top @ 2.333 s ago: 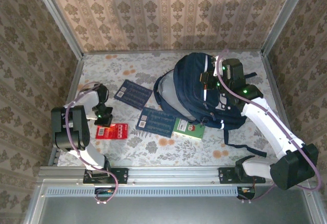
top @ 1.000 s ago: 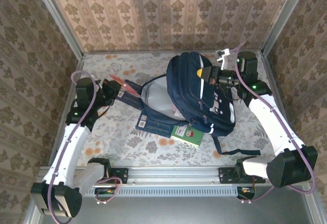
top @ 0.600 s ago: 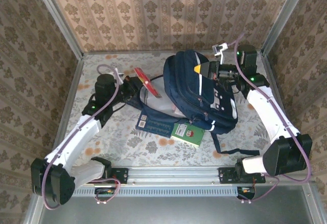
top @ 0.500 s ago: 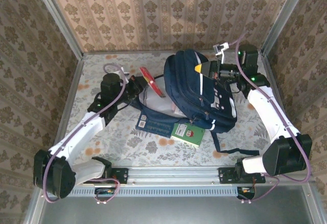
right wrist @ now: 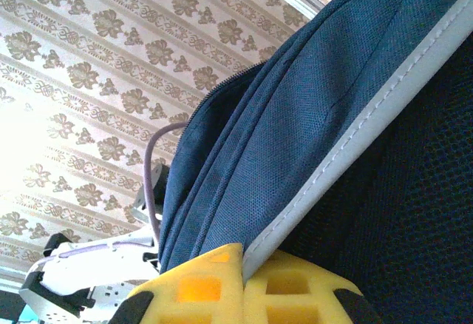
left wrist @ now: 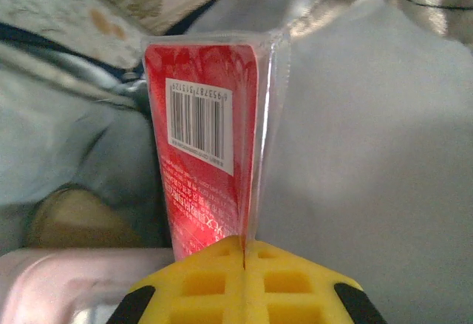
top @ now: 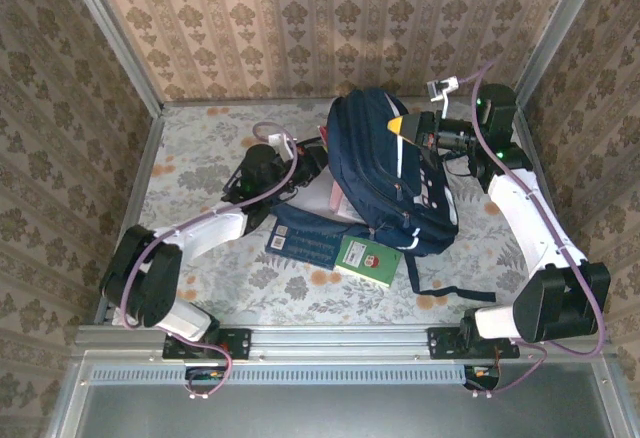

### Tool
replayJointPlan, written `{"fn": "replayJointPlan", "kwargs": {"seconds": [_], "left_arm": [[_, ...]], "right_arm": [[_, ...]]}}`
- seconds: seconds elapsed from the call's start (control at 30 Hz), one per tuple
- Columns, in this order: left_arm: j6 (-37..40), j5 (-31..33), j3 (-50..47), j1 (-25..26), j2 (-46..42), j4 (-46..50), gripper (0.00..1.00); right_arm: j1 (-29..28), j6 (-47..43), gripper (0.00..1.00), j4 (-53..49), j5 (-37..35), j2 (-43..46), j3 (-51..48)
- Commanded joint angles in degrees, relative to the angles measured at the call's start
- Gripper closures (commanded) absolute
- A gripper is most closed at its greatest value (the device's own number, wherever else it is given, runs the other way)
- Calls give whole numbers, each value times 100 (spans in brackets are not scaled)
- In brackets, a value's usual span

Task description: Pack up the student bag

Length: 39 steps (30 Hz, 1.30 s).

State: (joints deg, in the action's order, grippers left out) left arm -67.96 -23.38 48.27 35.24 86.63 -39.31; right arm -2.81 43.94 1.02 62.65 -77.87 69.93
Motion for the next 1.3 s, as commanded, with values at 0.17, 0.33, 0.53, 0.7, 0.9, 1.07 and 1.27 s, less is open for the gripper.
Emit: {"fn": "replayJointPlan", "kwargs": {"seconds": [0.17, 0.33, 0.53, 0.7, 0.9, 1.07, 1.27], "left_arm": [[-692, -193, 51, 419, 870, -1930, 100], [-676, -187, 360, 762, 1311, -1879, 100], [-596, -321, 978, 1122, 1927, -1334, 100], [-307, -479, 1621, 1426, 2266, -139, 75], [-125, -409, 1647, 1360, 2009, 337, 29], [88, -517, 1507, 1184, 1447, 613, 24], [558, -403, 1129, 792, 485, 1504, 19]], "right_arm": [[78, 158, 100, 1241, 367, 196, 135], [114, 225, 100, 1345, 318, 204, 126], [148, 322, 100, 1510, 241, 207, 84], [183, 382, 100, 1617, 142, 236, -23], [328, 362, 100, 1621, -54, 366, -168], [513, -23, 100, 1097, -528, 530, -250], [658, -1385, 100, -646, -1394, 653, 178]]}}
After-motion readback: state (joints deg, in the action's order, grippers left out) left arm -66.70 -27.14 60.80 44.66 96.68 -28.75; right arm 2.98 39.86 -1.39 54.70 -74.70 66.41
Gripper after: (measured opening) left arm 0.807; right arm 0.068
